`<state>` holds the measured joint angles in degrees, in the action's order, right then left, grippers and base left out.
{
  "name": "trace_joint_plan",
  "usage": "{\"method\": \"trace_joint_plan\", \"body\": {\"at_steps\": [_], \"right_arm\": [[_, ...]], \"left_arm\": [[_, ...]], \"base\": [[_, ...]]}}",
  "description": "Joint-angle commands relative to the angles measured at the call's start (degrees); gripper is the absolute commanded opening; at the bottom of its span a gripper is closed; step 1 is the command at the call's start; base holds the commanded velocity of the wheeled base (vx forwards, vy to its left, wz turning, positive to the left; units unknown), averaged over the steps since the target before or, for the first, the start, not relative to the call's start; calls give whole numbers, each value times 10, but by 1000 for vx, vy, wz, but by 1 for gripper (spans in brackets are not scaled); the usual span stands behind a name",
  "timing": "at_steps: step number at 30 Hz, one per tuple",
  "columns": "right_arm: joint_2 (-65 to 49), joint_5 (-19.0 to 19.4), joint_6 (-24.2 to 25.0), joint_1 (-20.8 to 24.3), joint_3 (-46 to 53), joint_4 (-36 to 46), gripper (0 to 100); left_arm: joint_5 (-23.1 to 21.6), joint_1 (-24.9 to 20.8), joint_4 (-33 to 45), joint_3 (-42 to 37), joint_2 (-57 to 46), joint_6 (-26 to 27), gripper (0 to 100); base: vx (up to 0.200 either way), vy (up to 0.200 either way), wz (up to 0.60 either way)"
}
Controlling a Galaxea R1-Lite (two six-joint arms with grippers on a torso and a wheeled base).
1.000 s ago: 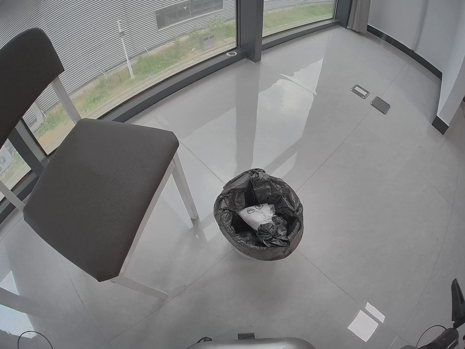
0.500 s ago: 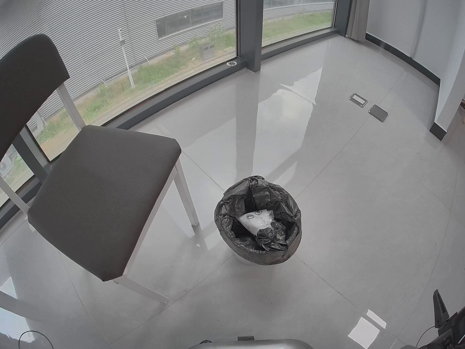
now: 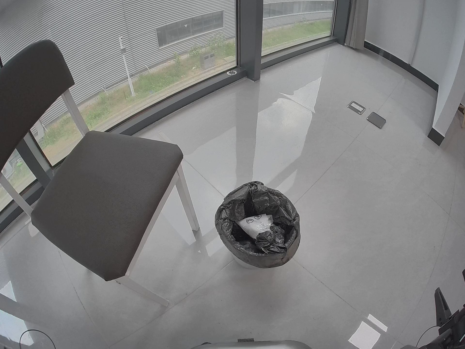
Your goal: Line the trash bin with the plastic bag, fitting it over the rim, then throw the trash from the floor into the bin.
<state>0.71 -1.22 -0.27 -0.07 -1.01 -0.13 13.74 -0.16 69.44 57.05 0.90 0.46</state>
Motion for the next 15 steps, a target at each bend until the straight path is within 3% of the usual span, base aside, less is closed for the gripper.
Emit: {"method": "trace_joint_plan", "body": {"at_steps": [1,5,7,11,15], "right_arm": [[-7,-2,2,0,10,0,100],[-7,-2,1,0,10,1,100],[-7,-5,1,0,10,1,100],[-7,-5,4,0,10,1,100],[-7,-1,4,0,10,0,100]], "left_arm": [[-42,-3,-757,-571,-8,57,100],[-68,-3,-664,-548,-7,21,100],[-129,-4,-654,-545,-6,-34,100],[-183,-5,-658,-556,-2,36,100],[-182,-4,-660,-556,4,20,100]], "base": [[0,0,0],[0,0,0],[0,0,0],[0,0,0],[0,0,0]]}}
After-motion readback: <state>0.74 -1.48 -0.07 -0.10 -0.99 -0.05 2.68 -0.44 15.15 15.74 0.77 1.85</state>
